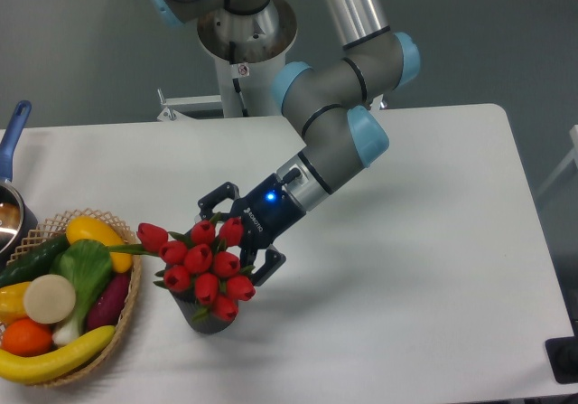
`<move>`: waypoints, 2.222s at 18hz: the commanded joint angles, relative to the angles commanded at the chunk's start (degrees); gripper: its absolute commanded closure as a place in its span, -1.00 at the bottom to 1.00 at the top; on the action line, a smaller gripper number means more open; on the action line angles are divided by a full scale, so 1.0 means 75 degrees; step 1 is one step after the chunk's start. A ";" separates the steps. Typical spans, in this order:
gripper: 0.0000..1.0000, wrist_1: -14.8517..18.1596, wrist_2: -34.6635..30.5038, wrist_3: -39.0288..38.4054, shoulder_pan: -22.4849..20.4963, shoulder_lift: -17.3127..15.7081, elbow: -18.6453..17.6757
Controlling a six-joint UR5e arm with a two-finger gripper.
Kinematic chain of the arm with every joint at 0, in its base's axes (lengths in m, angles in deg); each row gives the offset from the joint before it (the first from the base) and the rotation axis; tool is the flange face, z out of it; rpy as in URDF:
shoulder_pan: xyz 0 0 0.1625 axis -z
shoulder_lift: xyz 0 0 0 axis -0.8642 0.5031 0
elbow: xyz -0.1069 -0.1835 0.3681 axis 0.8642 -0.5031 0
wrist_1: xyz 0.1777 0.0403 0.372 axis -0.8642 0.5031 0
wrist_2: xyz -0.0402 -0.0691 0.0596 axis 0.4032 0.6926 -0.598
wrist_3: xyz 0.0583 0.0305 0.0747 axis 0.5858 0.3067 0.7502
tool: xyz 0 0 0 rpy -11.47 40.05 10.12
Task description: Pick up the flowers from the vase
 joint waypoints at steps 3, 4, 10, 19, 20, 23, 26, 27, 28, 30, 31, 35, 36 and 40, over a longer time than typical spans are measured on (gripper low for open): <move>-0.62 0.0000 0.0012 0.0012 0.0012 0.0023 0.0012; -0.60 -0.0012 0.0012 0.0012 0.0012 0.0023 0.0012; -0.10 -0.0012 0.0012 0.0012 0.0012 0.0012 0.0012; 0.12 0.0000 0.0023 -0.0467 -0.0023 -0.0105 0.0082; 0.12 0.0000 0.0023 -0.0585 -0.0023 -0.0105 0.0117; 0.12 0.0000 0.0058 -0.0750 -0.0023 -0.0234 0.0141; 0.11 0.0000 0.0059 -0.1054 -0.0023 -0.0444 0.0176; 0.11 0.0000 0.0070 -0.1171 -0.0035 -0.0503 0.0176; 0.11 0.0000 0.0070 -0.1392 -0.0058 -0.0574 0.0187; 0.11 0.0000 0.0070 -0.1686 -0.0058 -0.0772 0.0188; 0.11 0.0000 0.0070 -0.1792 -0.0058 -0.0831 0.0222; 0.11 0.0000 0.0070 -0.2273 -0.0058 -0.1031 0.0433; 0.11 0.0000 0.0070 -0.2389 -0.0047 -0.1078 0.0480; 0.11 0.0000 0.0070 -0.2554 -0.0047 -0.1172 0.0691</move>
